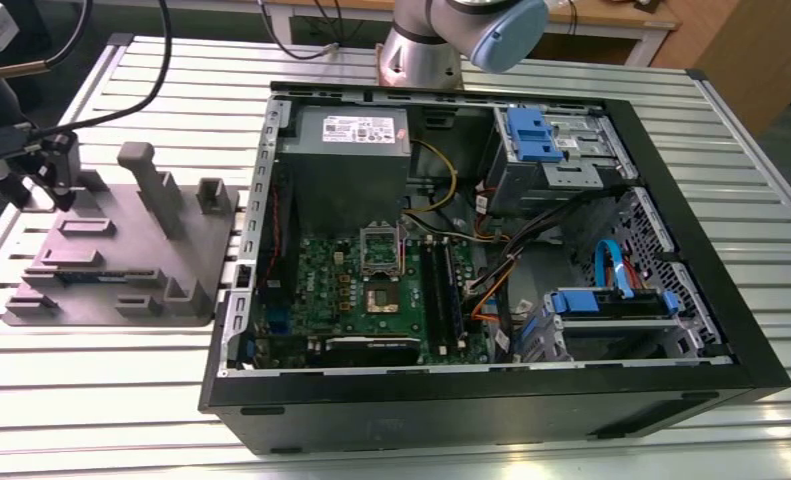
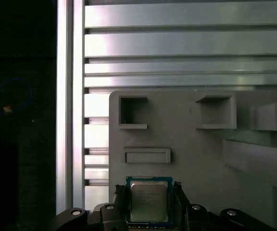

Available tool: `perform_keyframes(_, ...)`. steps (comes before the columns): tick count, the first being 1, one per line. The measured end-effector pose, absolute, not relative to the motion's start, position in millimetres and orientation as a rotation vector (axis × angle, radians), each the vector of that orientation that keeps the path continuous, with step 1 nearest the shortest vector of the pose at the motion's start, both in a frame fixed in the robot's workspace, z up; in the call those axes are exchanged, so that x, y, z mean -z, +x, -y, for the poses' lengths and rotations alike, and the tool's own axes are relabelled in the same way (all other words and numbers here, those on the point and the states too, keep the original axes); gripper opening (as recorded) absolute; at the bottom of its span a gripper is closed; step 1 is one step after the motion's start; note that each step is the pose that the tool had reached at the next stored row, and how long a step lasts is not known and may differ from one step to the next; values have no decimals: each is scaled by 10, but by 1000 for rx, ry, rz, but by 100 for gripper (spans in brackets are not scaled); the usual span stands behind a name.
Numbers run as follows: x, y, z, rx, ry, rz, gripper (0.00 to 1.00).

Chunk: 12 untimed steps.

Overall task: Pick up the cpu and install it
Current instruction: 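Pick up the cpu and move it towards the insertion slot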

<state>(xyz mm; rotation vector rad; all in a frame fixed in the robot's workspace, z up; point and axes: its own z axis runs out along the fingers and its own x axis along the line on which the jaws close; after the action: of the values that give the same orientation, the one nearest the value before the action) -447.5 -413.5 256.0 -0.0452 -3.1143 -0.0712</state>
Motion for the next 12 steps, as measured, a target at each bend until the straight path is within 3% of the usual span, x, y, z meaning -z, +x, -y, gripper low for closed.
perform_keyframes(12,-2601,-4475,4135,71,-45,3114,47)
